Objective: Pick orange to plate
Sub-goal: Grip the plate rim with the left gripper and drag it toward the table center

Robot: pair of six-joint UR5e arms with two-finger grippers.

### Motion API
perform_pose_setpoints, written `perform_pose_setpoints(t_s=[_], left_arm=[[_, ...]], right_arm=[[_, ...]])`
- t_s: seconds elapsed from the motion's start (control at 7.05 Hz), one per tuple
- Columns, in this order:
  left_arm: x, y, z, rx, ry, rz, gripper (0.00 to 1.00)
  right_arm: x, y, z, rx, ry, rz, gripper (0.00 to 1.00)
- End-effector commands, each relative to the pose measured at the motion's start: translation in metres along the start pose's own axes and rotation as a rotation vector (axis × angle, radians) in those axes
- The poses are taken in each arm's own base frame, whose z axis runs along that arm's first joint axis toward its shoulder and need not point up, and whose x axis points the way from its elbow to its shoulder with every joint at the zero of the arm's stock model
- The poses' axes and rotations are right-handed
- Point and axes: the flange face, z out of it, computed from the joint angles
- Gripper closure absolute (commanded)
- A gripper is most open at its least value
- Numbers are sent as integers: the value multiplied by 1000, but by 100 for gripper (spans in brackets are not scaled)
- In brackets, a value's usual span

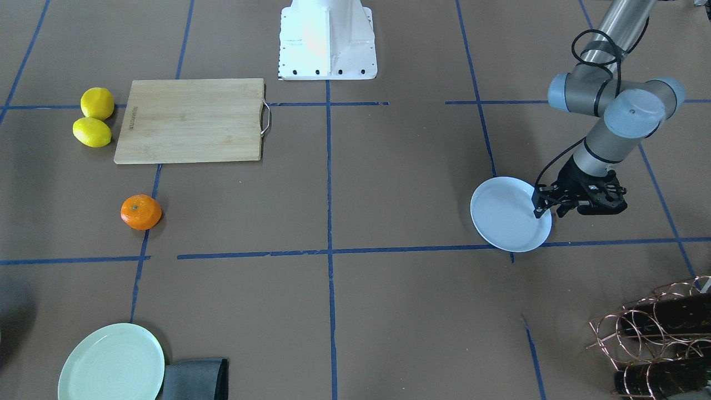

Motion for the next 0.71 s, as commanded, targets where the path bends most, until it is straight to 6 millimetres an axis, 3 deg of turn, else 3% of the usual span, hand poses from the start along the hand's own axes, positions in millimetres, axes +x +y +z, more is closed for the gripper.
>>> perform_pose_setpoints(t_s=[0.0, 0.14, 0.28, 0.57], left_arm=[[2, 1, 0, -1, 2, 6, 75], [3, 1, -1, -1, 5, 10, 94], [4, 1, -2, 0, 6, 14, 100], [7, 1, -4, -4, 14, 19, 100]], right_arm=[[0, 0, 0, 0, 0, 2, 0], [-1, 0, -1, 1, 0, 0, 0], [-1, 0, -1, 1, 0, 0, 0], [-4, 0, -5, 9, 0, 3, 0]])
